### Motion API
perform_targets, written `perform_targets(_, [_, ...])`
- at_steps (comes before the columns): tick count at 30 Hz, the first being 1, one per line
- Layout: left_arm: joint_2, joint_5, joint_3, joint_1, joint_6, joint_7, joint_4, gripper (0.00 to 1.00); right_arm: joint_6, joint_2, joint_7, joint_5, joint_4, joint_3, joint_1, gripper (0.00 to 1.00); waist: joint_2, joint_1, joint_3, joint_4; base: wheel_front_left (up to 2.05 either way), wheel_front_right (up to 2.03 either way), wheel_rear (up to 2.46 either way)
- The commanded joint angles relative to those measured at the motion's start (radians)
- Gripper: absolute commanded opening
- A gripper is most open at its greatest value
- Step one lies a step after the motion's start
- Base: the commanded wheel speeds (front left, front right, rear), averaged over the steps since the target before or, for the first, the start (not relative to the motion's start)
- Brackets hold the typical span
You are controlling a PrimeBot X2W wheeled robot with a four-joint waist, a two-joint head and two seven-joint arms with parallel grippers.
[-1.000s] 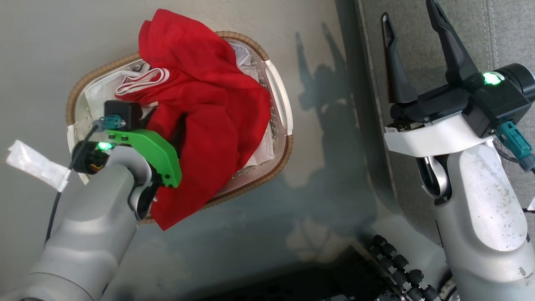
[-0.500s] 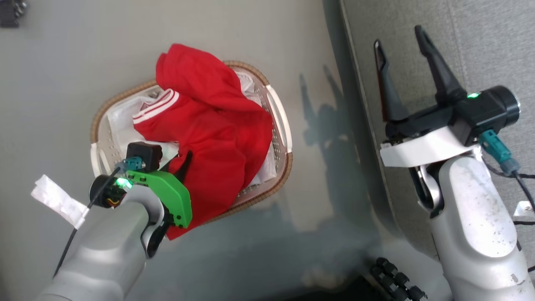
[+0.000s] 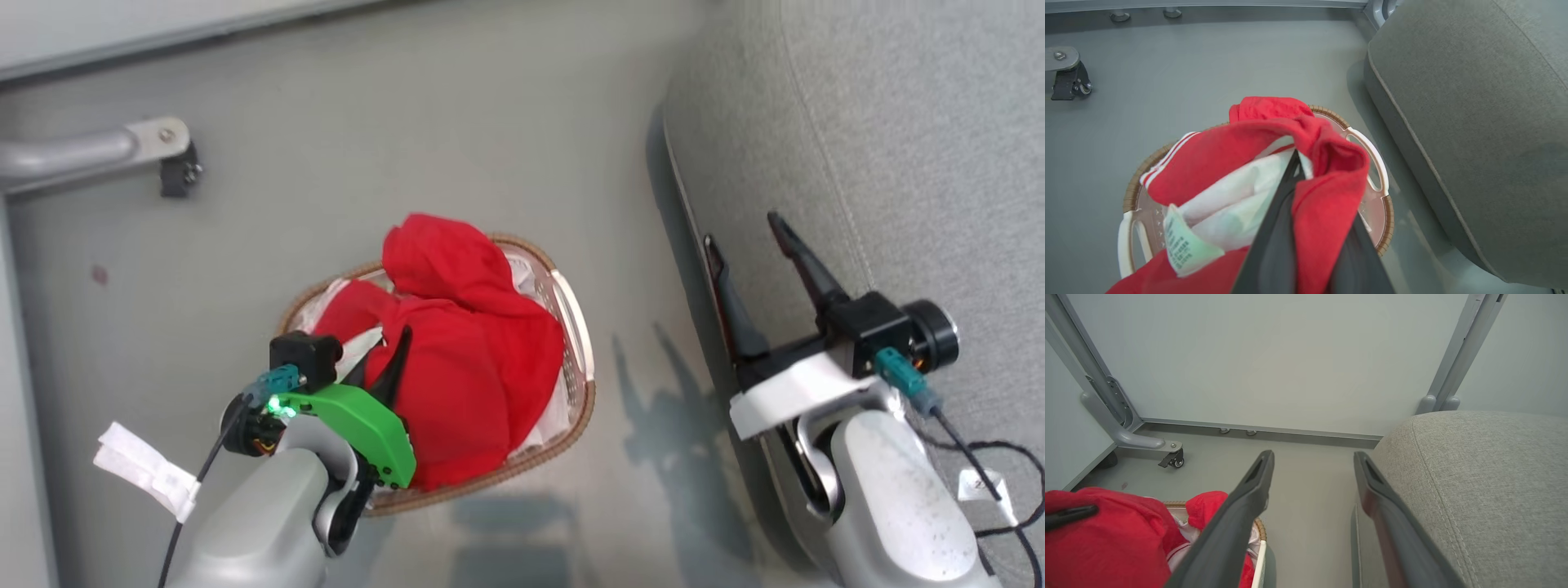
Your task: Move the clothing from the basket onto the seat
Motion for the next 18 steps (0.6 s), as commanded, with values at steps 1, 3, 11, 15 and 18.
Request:
perform_targets(1, [-0.011, 0.029, 0.026, 0.029, -0.003, -0.001, -0.023, 0.00, -0.001, -0.005, -0.005, 0.004, 0.012, 0.003, 0.033, 1.00, 0.0000, 0.0000, -0.164, 0.063, 0.00, 0.00, 0.00])
perform_targets(3, [-0.020, 0.067, 0.068, 0.058, -0.003, -0.001, -0.058, 0.00, -0.001, -0.005, -0.005, 0.006, 0.023, 0.005, 0.057, 1.00, 0.0000, 0.0000, -0.199, 0.071, 0.00, 0.00, 0.00])
perform_targets(11, [-0.056, 0.190, 0.175, 0.114, -0.003, -0.001, -0.211, 0.00, -0.001, -0.005, -0.005, 0.014, 0.058, 0.042, 0.133, 1.00, 0.0000, 0.0000, -0.290, 0.096, 0.00, 0.00, 0.00])
perform_targets(15, [-0.070, 0.222, 0.195, 0.122, -0.003, -0.001, -0.270, 0.00, -0.001, -0.004, -0.005, 0.024, 0.085, 0.092, 0.164, 1.00, 0.0000, 0.0000, -0.316, 0.107, 0.00, 0.00, 0.00])
perform_targets(18, [-0.078, 0.233, 0.198, 0.115, -0.003, -0.001, -0.307, 0.00, -0.001, -0.004, -0.005, 0.028, 0.112, 0.153, 0.167, 1.00, 0.0000, 0.0000, -0.326, 0.119, 0.00, 0.00, 0.00])
